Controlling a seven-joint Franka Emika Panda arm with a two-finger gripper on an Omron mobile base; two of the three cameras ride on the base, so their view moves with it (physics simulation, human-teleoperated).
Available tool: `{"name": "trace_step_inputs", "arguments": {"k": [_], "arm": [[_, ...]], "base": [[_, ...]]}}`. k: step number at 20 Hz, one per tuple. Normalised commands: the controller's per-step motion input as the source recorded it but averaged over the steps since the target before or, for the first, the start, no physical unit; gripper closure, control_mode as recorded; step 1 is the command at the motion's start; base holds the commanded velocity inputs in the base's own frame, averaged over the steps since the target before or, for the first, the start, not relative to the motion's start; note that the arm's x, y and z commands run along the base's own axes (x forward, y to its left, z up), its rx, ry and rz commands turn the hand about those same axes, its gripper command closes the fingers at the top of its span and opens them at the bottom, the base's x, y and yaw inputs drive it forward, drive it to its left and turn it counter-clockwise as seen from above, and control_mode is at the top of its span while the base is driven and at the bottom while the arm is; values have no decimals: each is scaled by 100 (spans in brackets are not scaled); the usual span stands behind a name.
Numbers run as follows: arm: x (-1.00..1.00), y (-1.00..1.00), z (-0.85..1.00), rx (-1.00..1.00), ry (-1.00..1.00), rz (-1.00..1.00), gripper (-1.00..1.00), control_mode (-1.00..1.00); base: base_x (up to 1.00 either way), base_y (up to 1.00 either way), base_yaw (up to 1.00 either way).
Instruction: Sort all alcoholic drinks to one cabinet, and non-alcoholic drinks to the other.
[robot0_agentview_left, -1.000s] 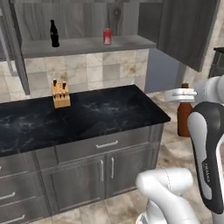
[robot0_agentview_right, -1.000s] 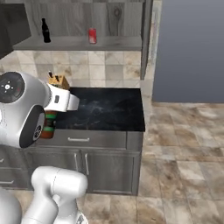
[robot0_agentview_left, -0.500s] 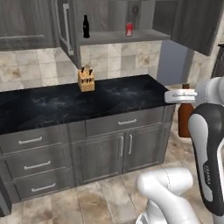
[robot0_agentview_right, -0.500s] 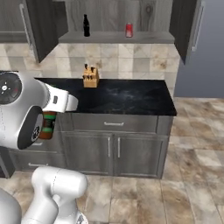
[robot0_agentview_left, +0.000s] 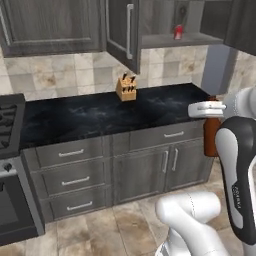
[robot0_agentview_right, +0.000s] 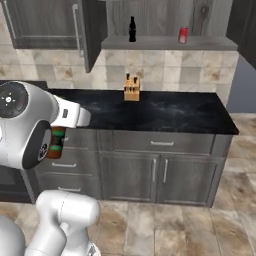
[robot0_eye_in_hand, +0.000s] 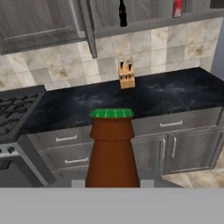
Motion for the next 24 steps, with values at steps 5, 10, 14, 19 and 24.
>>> {"name": "trace_step_inputs", "arguments": {"k": [5, 10, 14, 19, 24], "arm": [[0, 0, 0, 0, 0, 0, 100, 100], [0, 0, 0, 0, 0, 0, 100, 100], [0, 0, 0, 0, 0, 0, 100, 100], [0, 0, 0, 0, 0, 0, 100, 100], [0, 0, 0, 0, 0, 0, 100, 100]], "base": [[0, 100, -6], [0, 100, -7], [0, 100, -8], [0, 100, -7], [0, 100, -6]]}}
